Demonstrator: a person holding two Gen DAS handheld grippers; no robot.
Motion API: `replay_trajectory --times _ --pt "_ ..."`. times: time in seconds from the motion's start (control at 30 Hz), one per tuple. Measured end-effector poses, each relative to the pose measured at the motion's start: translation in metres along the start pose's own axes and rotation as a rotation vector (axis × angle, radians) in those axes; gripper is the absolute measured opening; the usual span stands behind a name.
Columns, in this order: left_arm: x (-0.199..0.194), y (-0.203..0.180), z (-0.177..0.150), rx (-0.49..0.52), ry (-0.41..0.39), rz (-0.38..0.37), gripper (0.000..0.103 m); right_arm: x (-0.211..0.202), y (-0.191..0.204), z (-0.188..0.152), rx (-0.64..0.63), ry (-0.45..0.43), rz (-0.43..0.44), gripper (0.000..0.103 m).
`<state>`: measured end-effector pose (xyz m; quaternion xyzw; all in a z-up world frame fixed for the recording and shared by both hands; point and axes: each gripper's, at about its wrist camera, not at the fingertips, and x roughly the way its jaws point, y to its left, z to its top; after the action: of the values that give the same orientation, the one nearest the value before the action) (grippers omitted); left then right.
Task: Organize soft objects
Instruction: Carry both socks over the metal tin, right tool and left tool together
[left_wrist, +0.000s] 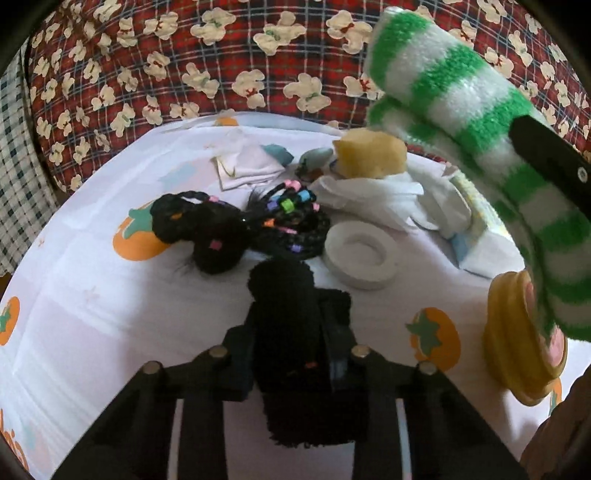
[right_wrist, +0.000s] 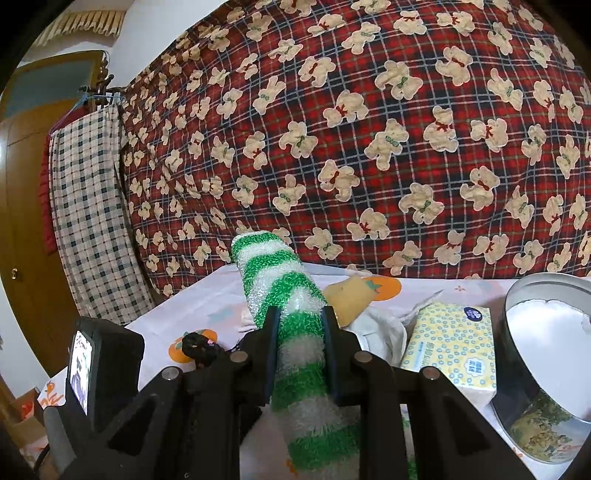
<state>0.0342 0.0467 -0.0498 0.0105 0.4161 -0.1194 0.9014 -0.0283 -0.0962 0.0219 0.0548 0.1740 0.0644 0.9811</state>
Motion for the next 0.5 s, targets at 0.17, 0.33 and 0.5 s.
replay_trajectory --times 0.17,0.33,0.5 --pt "-0.015 0.005 0.000 -0.014 -0.073 0.004 0.025 -0.009 -0.005 0.001 0.017 -0.020 0.016 0.024" --pt "-0.049 0.012 -0.010 -0.100 -0.241 0.027 0.025 -0.014 -0.007 -0.002 0.028 -0.003 0.061 0.024" --pt "-0.072 0.010 -0.018 -0.171 -0.375 0.032 0.025 -0.027 -0.007 -0.009 -0.019 -0.001 0.073 0.024"
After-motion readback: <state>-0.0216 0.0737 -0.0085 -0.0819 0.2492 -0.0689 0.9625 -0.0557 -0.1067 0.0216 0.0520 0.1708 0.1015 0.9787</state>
